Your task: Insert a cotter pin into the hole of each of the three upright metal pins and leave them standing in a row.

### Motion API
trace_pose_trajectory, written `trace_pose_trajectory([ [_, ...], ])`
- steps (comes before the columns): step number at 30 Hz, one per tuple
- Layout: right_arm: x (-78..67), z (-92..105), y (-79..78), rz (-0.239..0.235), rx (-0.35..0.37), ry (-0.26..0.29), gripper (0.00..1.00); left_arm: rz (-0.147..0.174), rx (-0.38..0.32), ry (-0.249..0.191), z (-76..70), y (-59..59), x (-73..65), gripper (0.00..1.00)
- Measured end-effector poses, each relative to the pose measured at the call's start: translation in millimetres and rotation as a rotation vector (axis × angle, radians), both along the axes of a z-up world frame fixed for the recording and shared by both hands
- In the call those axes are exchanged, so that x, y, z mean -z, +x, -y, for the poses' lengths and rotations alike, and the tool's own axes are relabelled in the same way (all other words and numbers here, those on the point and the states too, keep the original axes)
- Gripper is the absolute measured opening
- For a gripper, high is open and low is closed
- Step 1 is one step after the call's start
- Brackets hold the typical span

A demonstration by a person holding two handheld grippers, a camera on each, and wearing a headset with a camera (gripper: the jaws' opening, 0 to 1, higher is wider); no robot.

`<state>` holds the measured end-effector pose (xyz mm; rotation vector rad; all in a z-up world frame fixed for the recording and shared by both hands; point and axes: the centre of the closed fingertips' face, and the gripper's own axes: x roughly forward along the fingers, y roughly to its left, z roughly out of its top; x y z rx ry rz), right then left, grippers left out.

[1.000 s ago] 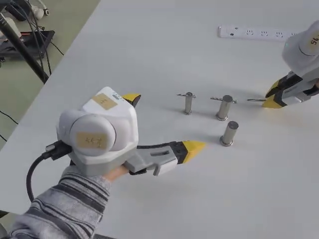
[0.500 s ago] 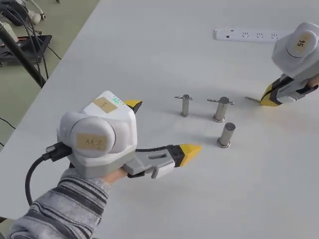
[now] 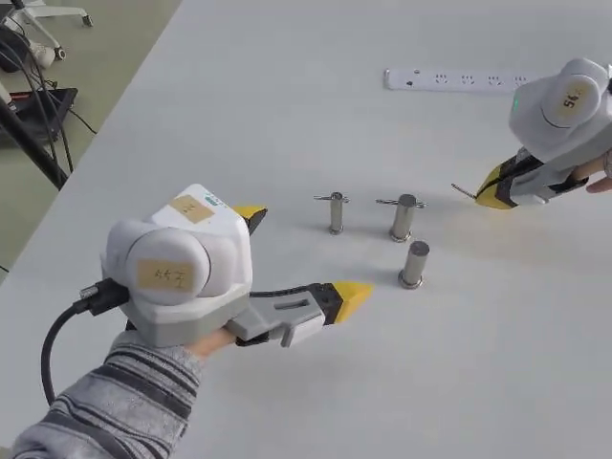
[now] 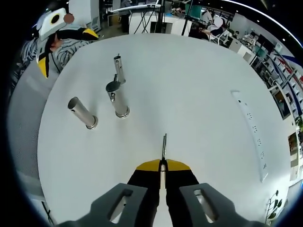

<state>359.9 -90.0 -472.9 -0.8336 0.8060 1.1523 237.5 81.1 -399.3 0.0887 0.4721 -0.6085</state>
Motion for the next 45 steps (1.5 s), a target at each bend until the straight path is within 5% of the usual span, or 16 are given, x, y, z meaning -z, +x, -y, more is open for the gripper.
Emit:
trace_pose_trajectory([
  [17,-47.6,-31.5,-43.6,0.172,-0.138,0.133,0.00,-0.037,0.034,-0.128,27.2,10.7,-18.8,0.60],
  [24,-68.8,-45.7,-65.3,0.275,-0.254,0.118,0.00,-0.079,0.052,-0.184,43.4,14.9,-20.4,0.47],
  [28,-76.6,-55.0,-81.8,0.284,-0.282,0.136,0.00,-0.117,0.045,-0.253,51.2,18.0,-22.7,0.43],
  [34,-83.5,-65.1,-97.2,0.293,-0.316,0.153,0.00,-0.143,0.060,-0.283,60.6,16.5,-22.8,0.36],
  [37,-86.2,-69.4,-104.0,0.290,-0.318,0.167,0.00,-0.184,0.077,-0.315,67.3,10.7,-22.9,0.23],
  [45,-92.0,-78.7,-124.4,0.280,-0.332,0.203,0.00,-0.210,0.093,-0.366,77.5,3.8,-25.2,0.15],
])
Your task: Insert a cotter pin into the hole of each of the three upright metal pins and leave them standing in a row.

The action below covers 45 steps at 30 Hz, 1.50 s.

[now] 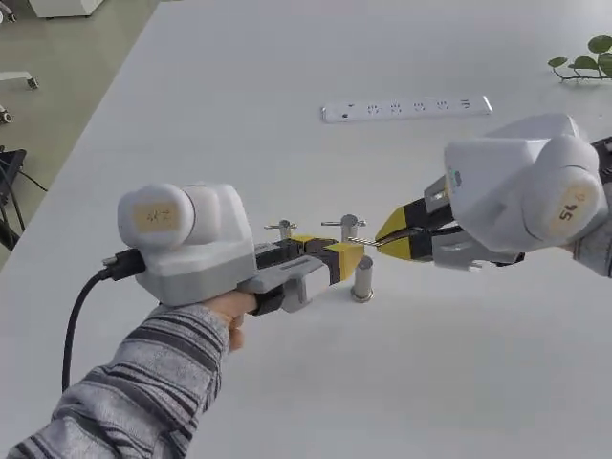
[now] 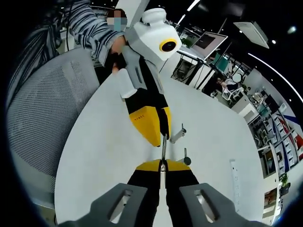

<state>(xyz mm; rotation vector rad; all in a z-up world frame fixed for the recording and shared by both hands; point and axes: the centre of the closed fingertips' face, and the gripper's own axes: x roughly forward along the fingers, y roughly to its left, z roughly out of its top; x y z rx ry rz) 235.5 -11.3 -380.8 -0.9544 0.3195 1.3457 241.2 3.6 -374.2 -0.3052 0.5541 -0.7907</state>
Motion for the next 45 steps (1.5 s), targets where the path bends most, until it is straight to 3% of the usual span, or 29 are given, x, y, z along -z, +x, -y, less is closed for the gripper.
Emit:
trace_pose_trajectory([
  [4,-1.4,-1.0,-3.1,0.004,-0.005,0.001,0.00,-0.017,0.002,-0.050,5.5,-2.9,-3.9,0.11],
  [10,-3.3,-1.9,-5.2,0.012,-0.003,0.005,0.00,-0.037,0.012,-0.089,9.2,-5.3,-6.7,0.03],
  [17,-1.5,-2.1,-7.8,0.010,0.014,0.007,0.00,-0.074,0.018,-0.117,11.0,-10.0,-7.4,0.00],
  [21,-0.5,-2.1,-10.2,-0.005,0.029,0.019,0.00,-0.069,0.031,-0.114,11.2,-13.4,-7.0,0.00],
  [23,1.0,-2.6,-11.1,-0.046,0.062,0.042,0.00,-0.028,0.063,-0.085,11.0,-15.3,-7.2,0.00],
  [26,1.1,-3.2,-10.7,-0.074,0.089,0.067,0.00,0.008,0.086,-0.059,10.5,-17.3,-8.3,0.00],
  [28,1.4,-3.3,-12.6,-0.133,0.127,0.099,0.00,0.026,0.106,-0.051,10.4,-18.6,-8.9,0.00],
  [30,0.0,-2.5,-9.3,-0.191,0.160,0.148,0.02,0.064,0.133,-0.024,9.4,-20.0,-8.8,0.00],
  [34,-2.3,-1.8,-12.7,-0.337,0.231,0.233,0.07,0.109,0.174,0.029,5.7,-22.4,-3.2,0.00],
  [36,-2.4,-0.1,-11.7,-0.403,0.255,0.271,0.09,0.157,0.194,0.051,4.7,-22.9,-3.7,0.00],
  [40,-0.8,-0.3,-19.7,-0.503,0.274,0.316,0.11,0.211,0.256,0.063,6.9,-31.4,-6.3,0.00],
  [42,1.6,-1.0,-26.9,-0.556,0.264,0.326,0.13,0.221,0.271,0.060,7.1,-33.5,-7.0,0.00],
  [45,5.2,-0.3,-31.3,-0.571,0.257,0.330,0.14,0.235,0.305,0.046,8.1,-37.5,-9.9,0.00],
])
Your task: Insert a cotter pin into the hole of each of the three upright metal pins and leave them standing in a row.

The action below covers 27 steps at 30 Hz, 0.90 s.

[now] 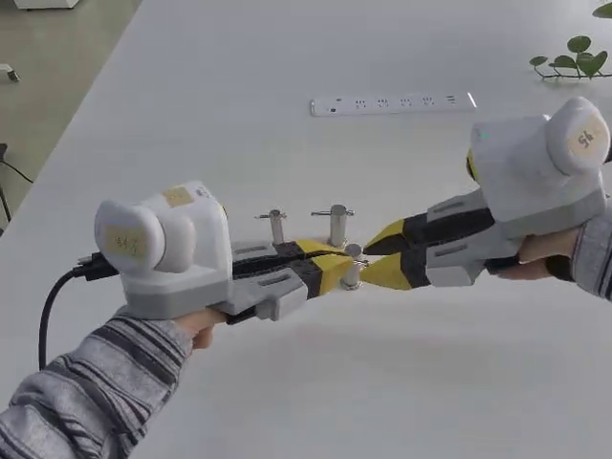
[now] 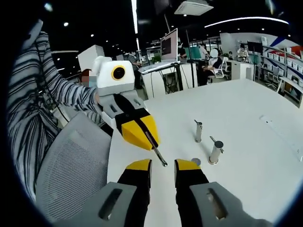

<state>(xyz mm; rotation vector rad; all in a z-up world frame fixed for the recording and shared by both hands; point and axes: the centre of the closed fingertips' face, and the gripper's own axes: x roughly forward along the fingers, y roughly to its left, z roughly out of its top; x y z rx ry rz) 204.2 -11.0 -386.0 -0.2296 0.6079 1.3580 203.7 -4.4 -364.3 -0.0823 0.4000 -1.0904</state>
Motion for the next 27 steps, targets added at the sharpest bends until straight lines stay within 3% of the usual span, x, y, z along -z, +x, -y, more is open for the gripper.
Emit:
trace_pose_trajectory([
  [3,0.1,-2.9,-8.3,-0.039,-0.019,0.025,0.14,0.007,0.030,-0.013,0.7,-5.5,-3.7,0.00],
  [8,2.4,-7.3,-17.1,-0.061,-0.044,0.034,0.10,0.007,0.060,-0.019,2.2,-11.9,-4.8,0.00],
  [16,2.5,-10.1,-20.4,-0.054,-0.073,0.032,0.01,-0.009,0.047,-0.007,-0.5,-14.0,0.2,0.00],
  [22,4.6,-8.5,-20.9,-0.013,-0.116,0.003,0.00,-0.022,0.033,-0.006,-1.0,-13.6,4.6,0.00],
  [26,6.8,-7.0,-20.0,0.039,-0.151,-0.032,0.00,0.010,0.029,0.006,0.5,-13.5,7.1,0.00],
  [27,8.3,-5.8,-19.9,0.085,-0.188,-0.057,0.00,0.016,0.034,0.013,1.3,-13.9,8.2,0.00],
])
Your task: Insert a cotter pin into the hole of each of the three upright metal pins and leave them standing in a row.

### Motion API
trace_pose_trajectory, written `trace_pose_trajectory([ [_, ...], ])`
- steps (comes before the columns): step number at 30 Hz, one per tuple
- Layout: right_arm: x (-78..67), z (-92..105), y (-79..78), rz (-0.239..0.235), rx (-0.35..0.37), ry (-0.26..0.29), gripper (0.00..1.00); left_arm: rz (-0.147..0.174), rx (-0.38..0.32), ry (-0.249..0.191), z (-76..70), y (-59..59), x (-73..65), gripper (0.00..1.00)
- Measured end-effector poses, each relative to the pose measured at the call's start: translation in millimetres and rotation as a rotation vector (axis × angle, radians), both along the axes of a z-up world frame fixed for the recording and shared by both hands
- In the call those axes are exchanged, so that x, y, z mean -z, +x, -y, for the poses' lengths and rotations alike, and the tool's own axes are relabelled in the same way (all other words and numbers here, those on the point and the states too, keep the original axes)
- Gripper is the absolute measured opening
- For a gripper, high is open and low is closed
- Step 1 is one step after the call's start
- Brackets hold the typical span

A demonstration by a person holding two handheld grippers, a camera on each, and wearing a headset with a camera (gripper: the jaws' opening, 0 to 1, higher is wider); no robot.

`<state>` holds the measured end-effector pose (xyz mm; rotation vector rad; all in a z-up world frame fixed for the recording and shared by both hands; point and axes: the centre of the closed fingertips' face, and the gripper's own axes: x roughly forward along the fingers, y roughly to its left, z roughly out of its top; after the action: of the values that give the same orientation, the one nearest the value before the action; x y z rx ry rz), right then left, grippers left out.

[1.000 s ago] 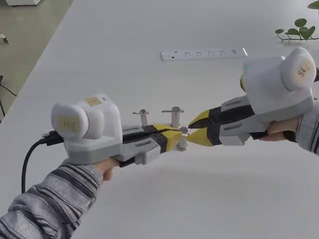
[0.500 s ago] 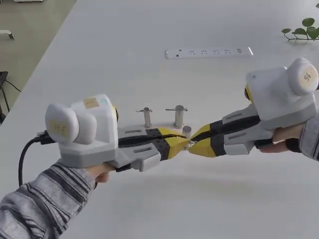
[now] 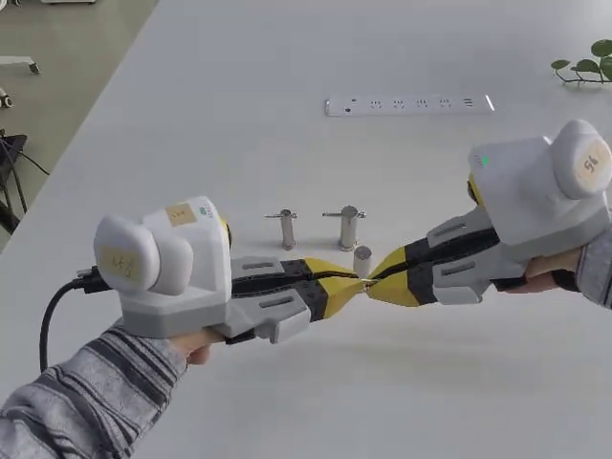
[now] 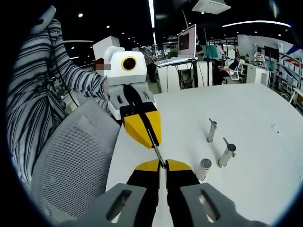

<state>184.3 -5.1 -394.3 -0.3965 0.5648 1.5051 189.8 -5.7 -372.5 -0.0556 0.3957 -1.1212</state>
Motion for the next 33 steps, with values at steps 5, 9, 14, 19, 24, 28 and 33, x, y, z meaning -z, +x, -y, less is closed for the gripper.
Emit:
trace_pose_trajectory([
  [5,3.3,0.9,0.2,0.049,-0.049,-0.042,0.00,0.014,0.006,0.017,0.7,1.1,1.6,0.00],
  [9,4.2,0.8,0.9,0.070,-0.075,-0.055,0.00,0.022,-0.008,0.020,-2.6,5.1,2.4,0.02],
  [14,8.5,3.6,6.1,0.126,-0.097,-0.090,0.00,0.036,-0.032,0.048,-6.9,10.1,6.9,0.05],
  [19,9.0,8.5,14.3,0.141,-0.086,-0.092,0.00,0.035,-0.104,0.025,-12.8,19.4,7.7,0.17],
  [24,8.6,17.9,27.1,0.151,-0.053,-0.101,0.00,0.047,-0.153,0.053,-18.5,26.1,13.4,0.24],
  [28,8.8,27.2,38.8,0.166,-0.026,-0.115,0.00,0.069,-0.193,0.088,-21.6,31.8,20.0,0.31],
  [33,13.6,36.5,48.9,0.177,-0.005,-0.138,0.00,0.082,-0.231,0.130,-20.8,37.6,31.1,0.35],
])
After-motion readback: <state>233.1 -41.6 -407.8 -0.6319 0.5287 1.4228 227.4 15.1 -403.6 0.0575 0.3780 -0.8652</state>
